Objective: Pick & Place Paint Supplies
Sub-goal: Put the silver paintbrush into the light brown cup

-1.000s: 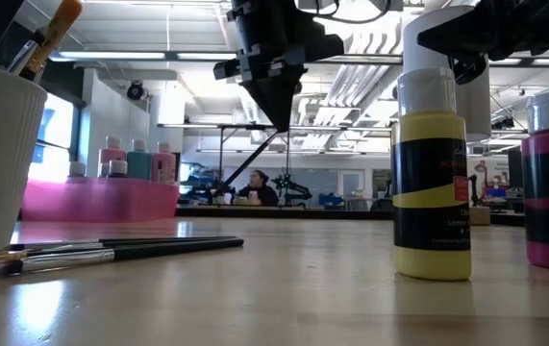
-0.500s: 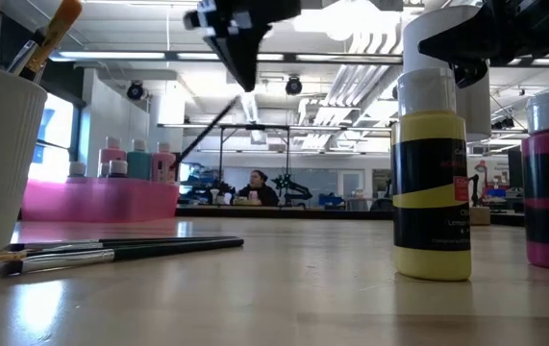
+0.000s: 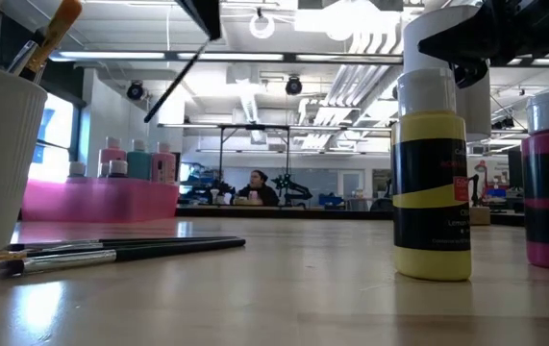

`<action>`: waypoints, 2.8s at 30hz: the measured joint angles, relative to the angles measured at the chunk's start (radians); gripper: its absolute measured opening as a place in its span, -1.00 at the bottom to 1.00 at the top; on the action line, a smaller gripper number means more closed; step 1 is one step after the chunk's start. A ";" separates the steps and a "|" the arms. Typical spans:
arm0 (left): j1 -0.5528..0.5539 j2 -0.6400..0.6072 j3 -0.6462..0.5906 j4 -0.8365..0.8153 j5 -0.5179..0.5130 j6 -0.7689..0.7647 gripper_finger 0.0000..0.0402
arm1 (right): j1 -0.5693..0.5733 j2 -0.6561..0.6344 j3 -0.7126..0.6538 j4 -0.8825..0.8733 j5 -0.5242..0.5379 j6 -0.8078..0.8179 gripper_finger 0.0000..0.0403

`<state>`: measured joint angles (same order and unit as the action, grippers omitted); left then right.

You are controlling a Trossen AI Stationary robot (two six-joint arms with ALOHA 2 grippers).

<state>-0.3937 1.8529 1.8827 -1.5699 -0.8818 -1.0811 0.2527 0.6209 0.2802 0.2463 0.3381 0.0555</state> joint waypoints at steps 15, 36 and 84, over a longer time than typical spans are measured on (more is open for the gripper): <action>-0.228 -0.136 -0.019 -0.001 -0.078 -0.089 -1.00 | 0.000 0.000 0.000 -0.002 -0.001 0.004 -0.99; -0.415 -0.247 -0.337 0.000 0.033 -0.516 -1.00 | 0.000 0.000 0.000 0.020 0.000 0.004 -0.99; -0.430 -0.246 -0.457 0.124 0.133 -0.565 -0.61 | 0.000 0.000 0.000 0.019 0.000 0.004 -0.98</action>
<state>-0.8241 1.6066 1.4258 -1.4456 -0.7487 -1.6457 0.2525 0.6209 0.2806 0.2657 0.3378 0.0593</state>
